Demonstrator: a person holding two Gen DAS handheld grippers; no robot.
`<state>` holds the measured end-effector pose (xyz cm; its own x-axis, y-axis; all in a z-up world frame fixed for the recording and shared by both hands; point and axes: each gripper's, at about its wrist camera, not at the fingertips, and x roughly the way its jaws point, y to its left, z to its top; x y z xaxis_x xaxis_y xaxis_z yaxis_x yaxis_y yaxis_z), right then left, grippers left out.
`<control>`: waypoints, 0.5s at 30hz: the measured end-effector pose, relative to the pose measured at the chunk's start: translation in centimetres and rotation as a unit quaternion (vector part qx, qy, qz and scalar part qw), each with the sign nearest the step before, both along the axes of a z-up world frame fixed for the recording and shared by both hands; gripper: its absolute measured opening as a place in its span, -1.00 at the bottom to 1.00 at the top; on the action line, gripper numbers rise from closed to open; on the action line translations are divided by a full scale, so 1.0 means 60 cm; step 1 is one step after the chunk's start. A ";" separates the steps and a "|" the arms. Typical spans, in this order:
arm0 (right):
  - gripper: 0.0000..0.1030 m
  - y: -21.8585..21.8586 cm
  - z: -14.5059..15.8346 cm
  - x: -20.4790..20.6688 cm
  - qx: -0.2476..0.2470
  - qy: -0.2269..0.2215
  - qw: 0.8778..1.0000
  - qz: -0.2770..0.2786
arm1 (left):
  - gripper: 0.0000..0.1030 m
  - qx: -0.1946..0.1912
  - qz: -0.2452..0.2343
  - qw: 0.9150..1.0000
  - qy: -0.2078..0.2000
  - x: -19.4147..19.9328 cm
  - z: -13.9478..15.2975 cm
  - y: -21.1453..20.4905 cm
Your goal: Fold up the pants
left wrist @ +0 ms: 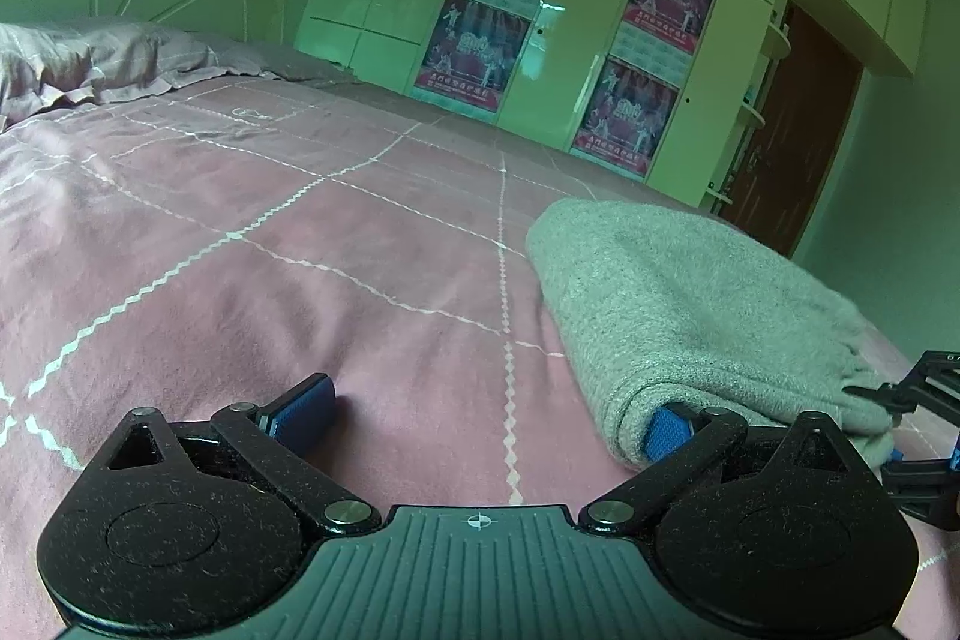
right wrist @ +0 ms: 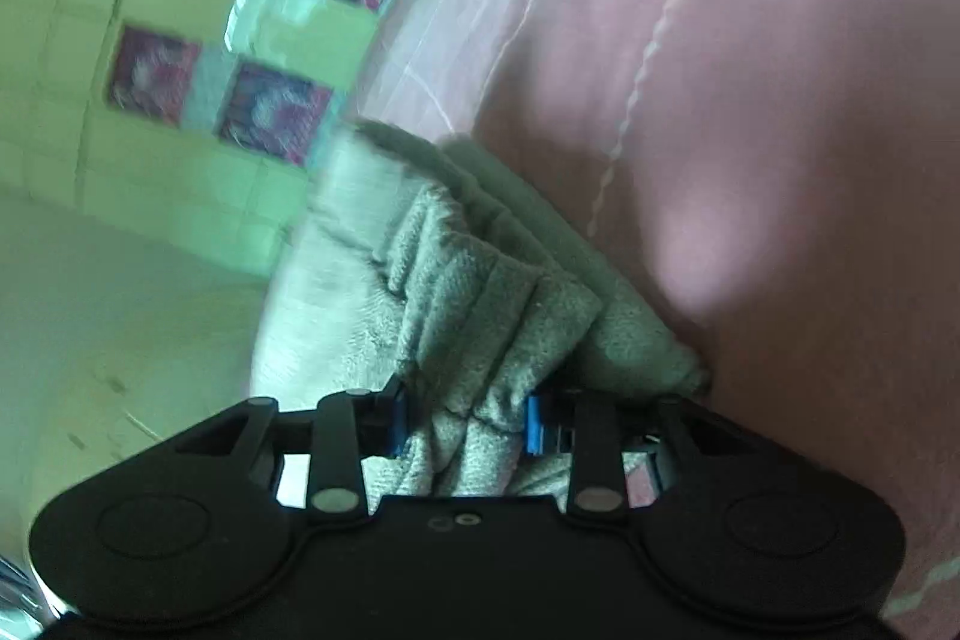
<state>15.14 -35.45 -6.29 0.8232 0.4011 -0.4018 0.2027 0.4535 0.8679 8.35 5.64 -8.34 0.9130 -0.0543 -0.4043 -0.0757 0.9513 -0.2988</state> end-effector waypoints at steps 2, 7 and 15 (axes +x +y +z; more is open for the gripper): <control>-0.44 0.016 0.023 0.003 -0.040 -0.002 0.999 0.014 | 0.96 -0.007 0.004 1.000 0.000 -0.001 0.000 0.003; -0.45 0.012 0.016 0.005 -0.029 -0.002 0.999 0.026 | 0.96 -0.007 0.004 1.000 0.001 -0.002 0.000 0.002; -0.44 0.022 0.070 -0.021 -0.046 -0.086 0.995 0.028 | 0.96 -0.008 0.003 1.000 0.002 -0.002 0.001 0.002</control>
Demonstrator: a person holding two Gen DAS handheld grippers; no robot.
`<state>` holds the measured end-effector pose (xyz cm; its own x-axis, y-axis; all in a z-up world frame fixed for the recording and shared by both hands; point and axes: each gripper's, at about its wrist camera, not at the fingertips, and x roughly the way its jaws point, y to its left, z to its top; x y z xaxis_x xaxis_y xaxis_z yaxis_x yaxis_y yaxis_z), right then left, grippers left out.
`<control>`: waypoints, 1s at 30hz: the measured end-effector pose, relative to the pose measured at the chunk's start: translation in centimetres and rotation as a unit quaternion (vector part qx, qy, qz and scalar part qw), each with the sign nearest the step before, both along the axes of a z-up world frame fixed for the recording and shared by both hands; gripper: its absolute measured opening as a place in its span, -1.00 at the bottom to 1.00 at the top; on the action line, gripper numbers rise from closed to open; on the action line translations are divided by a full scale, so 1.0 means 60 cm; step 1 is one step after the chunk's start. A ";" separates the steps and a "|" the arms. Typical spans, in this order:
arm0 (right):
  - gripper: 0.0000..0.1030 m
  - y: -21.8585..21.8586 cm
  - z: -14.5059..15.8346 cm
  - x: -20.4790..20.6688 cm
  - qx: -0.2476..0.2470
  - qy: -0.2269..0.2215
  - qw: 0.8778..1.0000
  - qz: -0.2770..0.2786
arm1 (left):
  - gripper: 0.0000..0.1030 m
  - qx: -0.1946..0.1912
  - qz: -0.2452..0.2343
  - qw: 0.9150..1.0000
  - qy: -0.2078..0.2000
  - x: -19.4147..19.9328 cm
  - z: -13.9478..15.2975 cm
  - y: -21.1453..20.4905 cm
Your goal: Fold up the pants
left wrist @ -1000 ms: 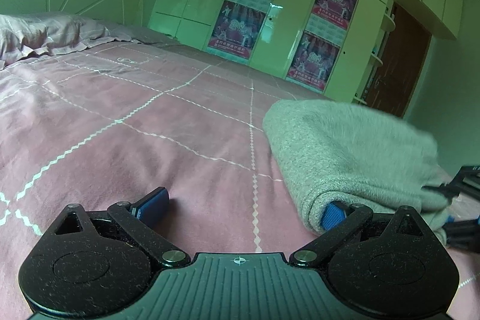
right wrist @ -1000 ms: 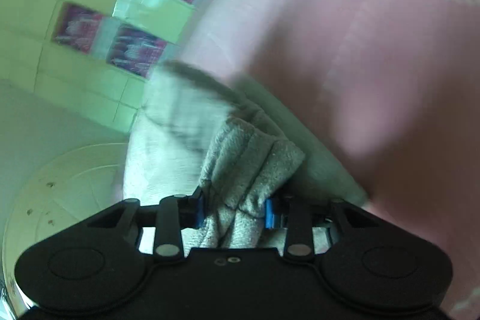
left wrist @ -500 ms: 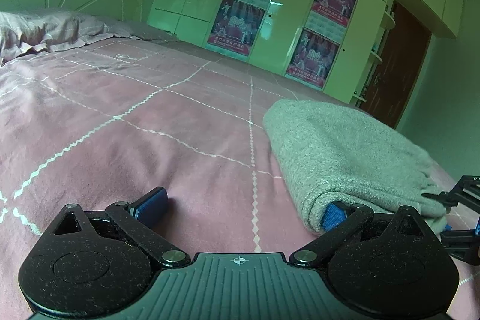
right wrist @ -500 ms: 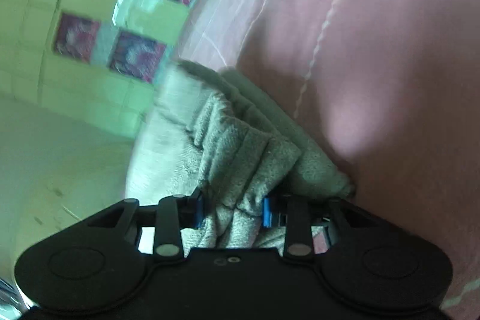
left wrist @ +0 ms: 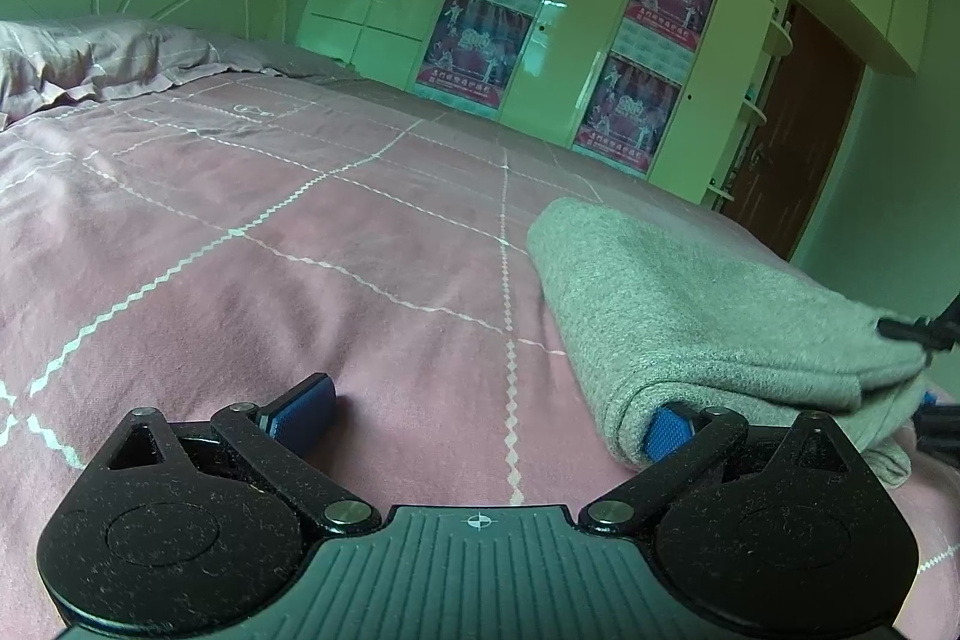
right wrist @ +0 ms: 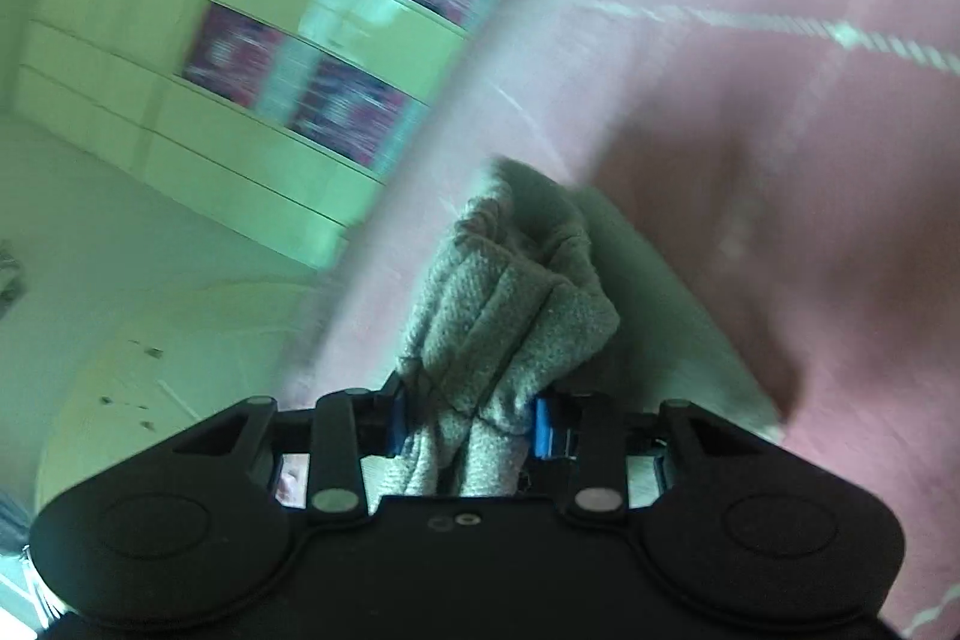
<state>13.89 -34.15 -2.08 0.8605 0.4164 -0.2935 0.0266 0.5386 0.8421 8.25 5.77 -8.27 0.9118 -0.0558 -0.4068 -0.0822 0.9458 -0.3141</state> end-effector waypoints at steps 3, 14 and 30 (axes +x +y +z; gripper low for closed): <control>-0.44 0.004 -0.012 -0.004 -0.027 0.001 0.999 -0.018 | 0.96 0.001 0.000 1.000 0.000 0.000 0.000 -0.001; -0.43 -0.015 -0.062 0.016 -0.010 0.073 0.997 0.007 | 0.98 0.006 -0.004 1.000 0.002 0.000 0.001 -0.003; -0.15 -0.035 -0.066 -0.022 0.006 0.023 1.000 0.017 | 0.98 0.035 -0.012 0.999 0.006 -0.012 0.003 -0.010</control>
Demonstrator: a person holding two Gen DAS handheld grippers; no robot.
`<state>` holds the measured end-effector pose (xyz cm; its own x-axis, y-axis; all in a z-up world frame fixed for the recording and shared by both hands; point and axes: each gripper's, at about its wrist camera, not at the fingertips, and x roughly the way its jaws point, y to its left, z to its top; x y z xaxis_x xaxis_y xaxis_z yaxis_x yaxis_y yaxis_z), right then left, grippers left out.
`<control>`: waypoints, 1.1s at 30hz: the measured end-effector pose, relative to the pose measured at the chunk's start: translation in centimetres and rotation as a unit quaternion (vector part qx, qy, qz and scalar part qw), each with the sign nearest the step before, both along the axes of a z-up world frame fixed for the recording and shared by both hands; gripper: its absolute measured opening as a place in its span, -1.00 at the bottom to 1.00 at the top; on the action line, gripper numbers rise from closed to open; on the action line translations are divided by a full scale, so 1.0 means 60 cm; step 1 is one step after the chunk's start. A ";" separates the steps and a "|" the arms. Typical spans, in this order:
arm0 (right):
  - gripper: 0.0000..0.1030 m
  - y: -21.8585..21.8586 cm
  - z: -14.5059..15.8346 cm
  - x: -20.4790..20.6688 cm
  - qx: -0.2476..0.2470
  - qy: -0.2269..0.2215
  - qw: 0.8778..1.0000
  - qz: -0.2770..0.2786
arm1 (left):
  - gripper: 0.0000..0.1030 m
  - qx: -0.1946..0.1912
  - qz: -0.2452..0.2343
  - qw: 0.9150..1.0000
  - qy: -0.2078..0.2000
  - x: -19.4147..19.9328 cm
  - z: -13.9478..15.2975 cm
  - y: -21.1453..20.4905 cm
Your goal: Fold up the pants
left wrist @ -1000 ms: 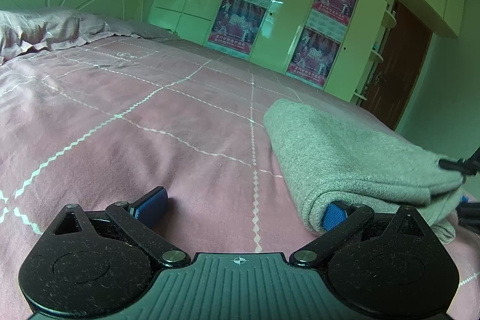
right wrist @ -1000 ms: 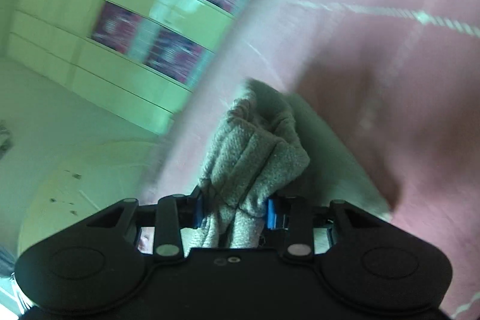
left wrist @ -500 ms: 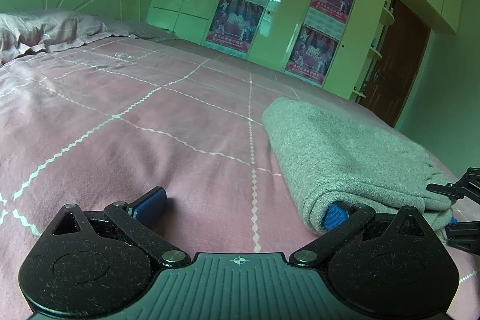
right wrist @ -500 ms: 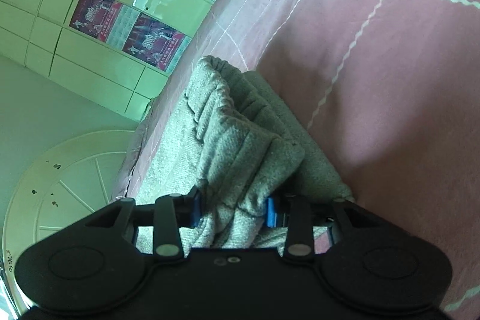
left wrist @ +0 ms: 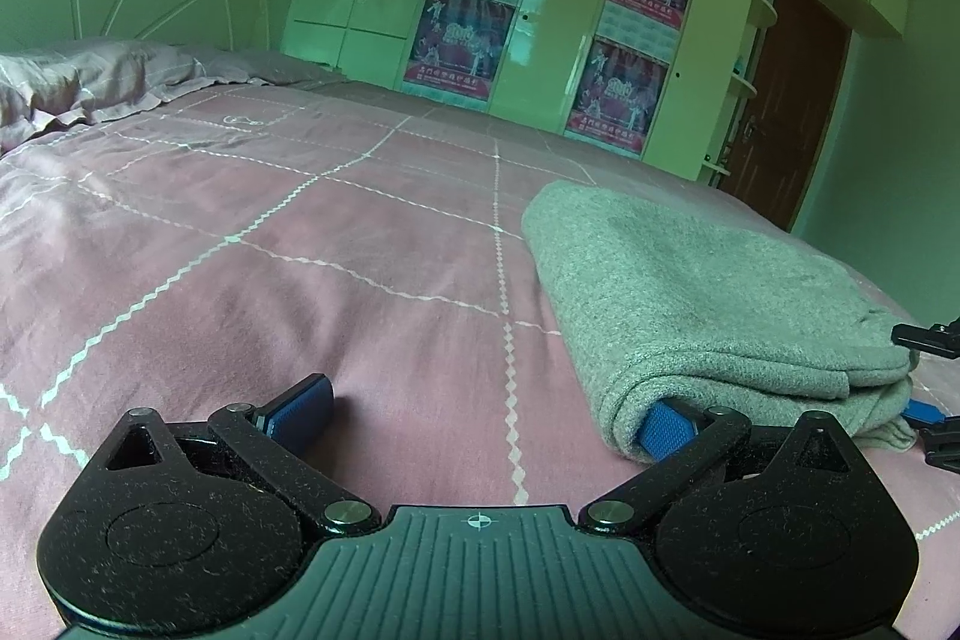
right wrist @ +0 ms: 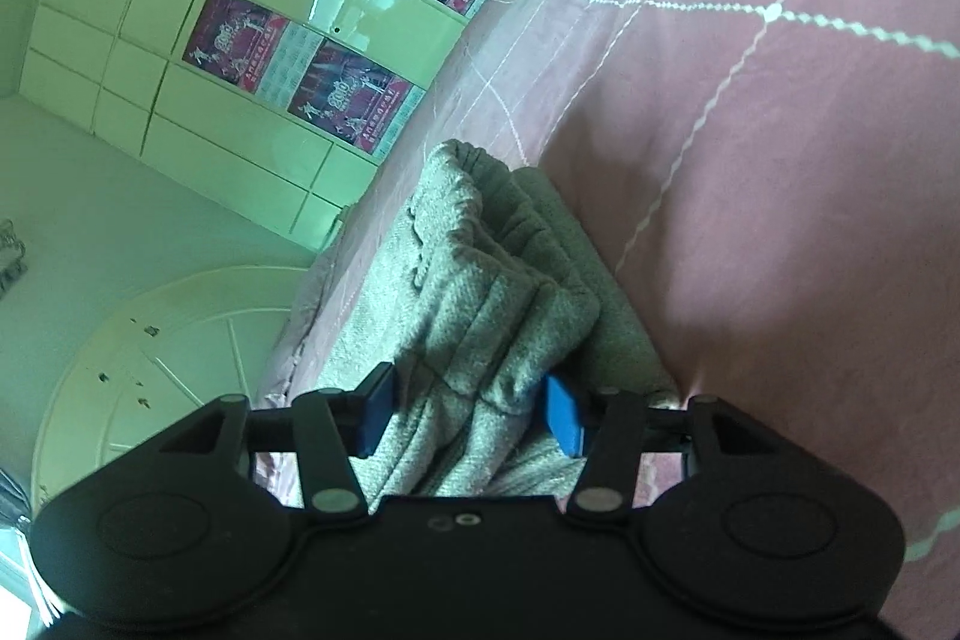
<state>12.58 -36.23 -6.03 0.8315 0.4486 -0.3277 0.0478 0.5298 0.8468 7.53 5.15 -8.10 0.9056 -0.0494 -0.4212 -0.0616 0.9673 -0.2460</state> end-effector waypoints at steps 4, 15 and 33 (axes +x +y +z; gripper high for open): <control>-0.36 -0.003 -0.007 -0.006 -0.012 -0.006 1.000 0.000 | 0.99 0.004 0.002 1.000 -0.002 -0.001 -0.001 -0.004; -0.10 -0.057 0.020 -0.074 -0.010 -0.011 0.999 -0.050 | 0.99 0.002 -0.020 1.000 0.010 -0.023 0.025 0.008; -0.30 0.109 0.094 0.011 -0.325 -0.048 0.943 0.049 | 1.00 0.036 0.051 0.998 -0.002 0.071 0.081 0.176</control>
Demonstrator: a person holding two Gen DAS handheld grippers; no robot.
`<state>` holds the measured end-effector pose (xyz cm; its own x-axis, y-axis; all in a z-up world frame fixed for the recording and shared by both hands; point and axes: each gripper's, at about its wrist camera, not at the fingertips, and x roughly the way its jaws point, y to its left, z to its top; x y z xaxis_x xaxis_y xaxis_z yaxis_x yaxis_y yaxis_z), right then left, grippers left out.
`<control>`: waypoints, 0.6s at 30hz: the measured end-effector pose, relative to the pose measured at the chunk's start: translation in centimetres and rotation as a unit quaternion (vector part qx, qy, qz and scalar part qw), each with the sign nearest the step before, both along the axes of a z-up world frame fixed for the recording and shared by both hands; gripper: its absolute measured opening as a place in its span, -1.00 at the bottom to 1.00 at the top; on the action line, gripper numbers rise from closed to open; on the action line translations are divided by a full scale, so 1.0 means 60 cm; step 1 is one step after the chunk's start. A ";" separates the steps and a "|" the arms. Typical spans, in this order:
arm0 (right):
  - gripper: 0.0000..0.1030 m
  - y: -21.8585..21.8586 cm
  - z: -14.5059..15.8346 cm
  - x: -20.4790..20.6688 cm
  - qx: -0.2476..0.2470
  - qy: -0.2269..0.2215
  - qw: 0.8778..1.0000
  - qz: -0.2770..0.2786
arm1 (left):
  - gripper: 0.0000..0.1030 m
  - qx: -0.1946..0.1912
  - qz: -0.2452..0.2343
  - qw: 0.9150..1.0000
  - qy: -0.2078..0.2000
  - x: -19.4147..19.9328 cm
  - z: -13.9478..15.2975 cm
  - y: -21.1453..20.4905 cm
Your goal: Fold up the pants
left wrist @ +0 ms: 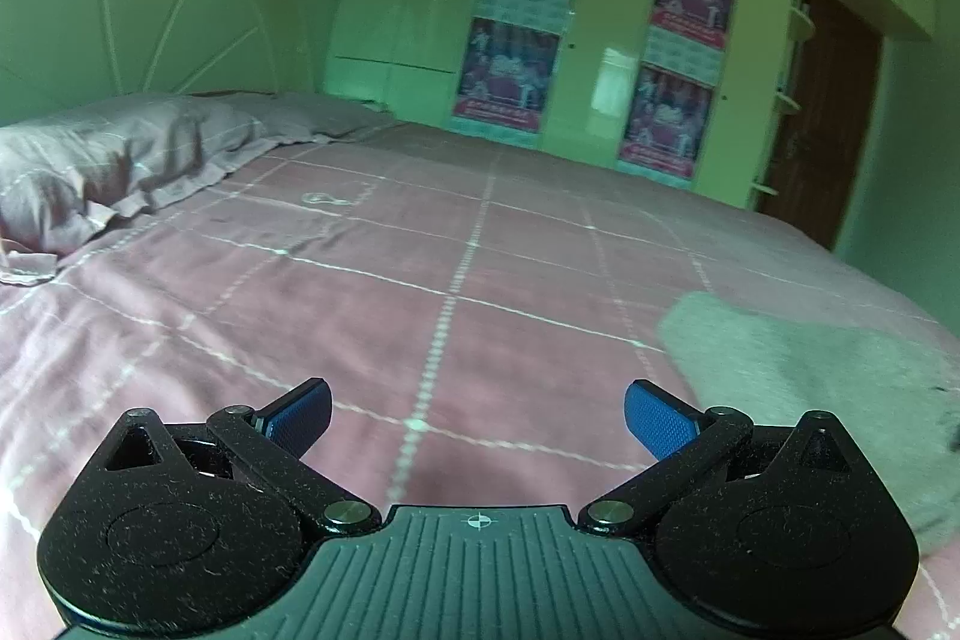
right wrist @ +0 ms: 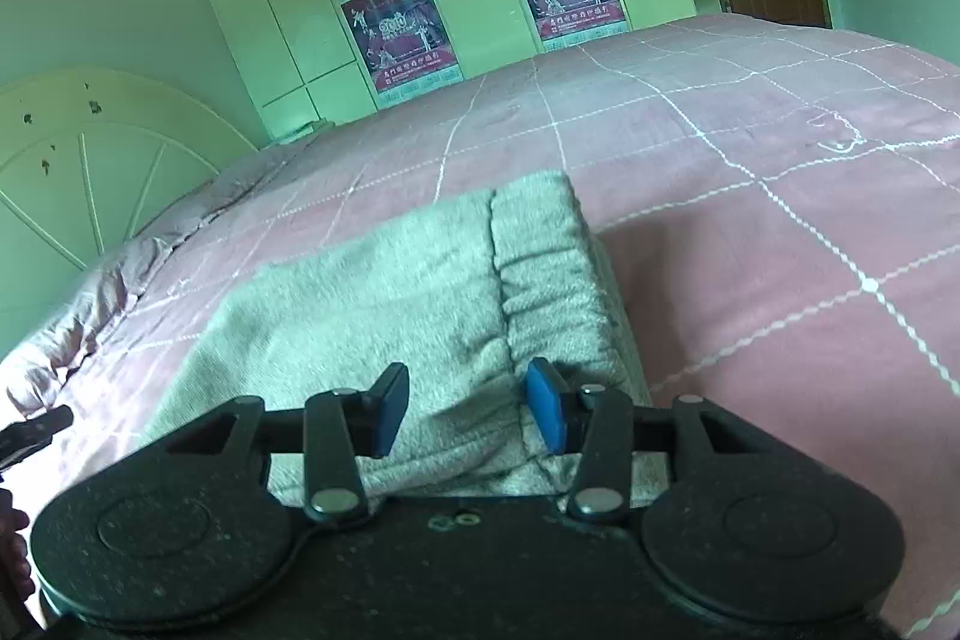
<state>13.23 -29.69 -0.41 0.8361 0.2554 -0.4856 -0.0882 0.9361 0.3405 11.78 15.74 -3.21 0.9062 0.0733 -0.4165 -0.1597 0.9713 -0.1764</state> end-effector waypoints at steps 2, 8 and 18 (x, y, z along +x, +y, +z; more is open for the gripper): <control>-0.22 0.008 0.029 -0.006 -0.001 -0.030 1.000 0.003 | 1.00 -0.019 0.025 0.999 0.011 0.019 -0.007 0.035; -0.34 0.123 0.056 0.086 -0.047 -0.025 0.996 0.074 | 1.00 -0.118 0.104 0.987 0.019 0.033 -0.055 0.093; -0.85 0.253 -0.019 0.221 -0.111 0.104 0.983 0.100 | 1.00 -0.129 0.098 0.986 0.033 0.061 -0.060 0.102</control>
